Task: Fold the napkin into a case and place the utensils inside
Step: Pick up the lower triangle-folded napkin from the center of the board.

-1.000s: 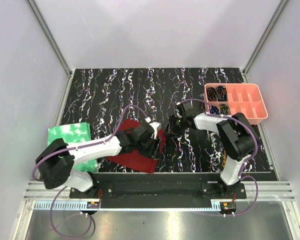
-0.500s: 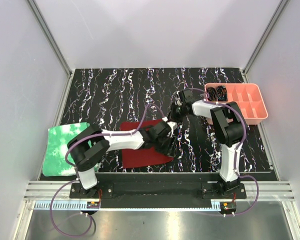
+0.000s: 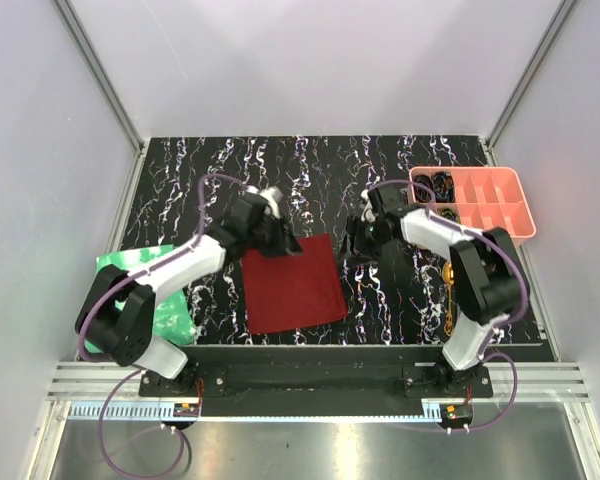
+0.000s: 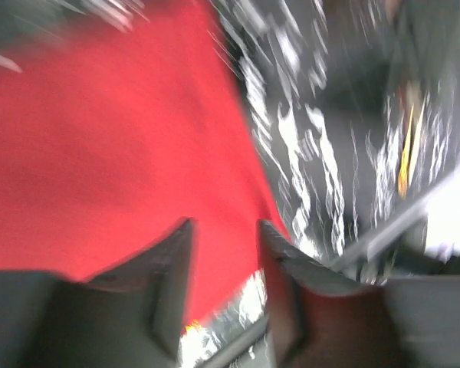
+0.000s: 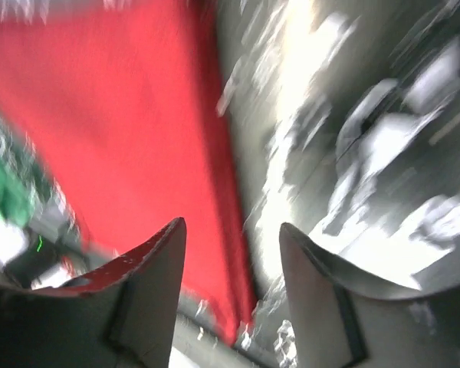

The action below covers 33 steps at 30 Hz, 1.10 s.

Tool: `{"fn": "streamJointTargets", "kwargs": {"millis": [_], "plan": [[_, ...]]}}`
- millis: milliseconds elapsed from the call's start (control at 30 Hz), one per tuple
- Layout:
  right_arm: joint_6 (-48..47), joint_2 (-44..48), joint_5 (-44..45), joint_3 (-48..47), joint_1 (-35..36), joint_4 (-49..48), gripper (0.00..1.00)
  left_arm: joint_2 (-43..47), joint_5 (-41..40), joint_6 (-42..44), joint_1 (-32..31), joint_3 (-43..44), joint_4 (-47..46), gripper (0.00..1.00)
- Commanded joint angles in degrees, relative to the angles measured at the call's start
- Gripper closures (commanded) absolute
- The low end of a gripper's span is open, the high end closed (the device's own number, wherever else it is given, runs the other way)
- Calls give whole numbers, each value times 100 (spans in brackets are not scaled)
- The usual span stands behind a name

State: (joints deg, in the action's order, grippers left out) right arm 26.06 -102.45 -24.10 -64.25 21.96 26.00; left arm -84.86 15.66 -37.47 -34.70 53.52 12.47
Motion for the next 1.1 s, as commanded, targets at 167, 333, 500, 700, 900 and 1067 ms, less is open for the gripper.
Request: {"fn": "streamJointTargets", "kwargs": {"millis": [167,333,500,700,900,1067], "plan": [[1111,1175,-1668,2020,679,-1958,85,-996,316,-322,1605,238,-166,78],[936,992,-1335,2759,582,-2081,89,-1278,-212,-235,1966,212,-17,78],[901,1156,-958,2796,503,-1828,91,-1674,-318,-137,2143,502,230,80],[645,1851,-692,2356,520,-851,88,-805,-248,-58,2134,546,510,72],[971,1870,-1018,2206,599,-1202,81,-610,-239,-93,2151,301,546,69],[962,1335,-693,2302,591,-1352,81,-1102,-292,-137,2257,238,528,71]]}}
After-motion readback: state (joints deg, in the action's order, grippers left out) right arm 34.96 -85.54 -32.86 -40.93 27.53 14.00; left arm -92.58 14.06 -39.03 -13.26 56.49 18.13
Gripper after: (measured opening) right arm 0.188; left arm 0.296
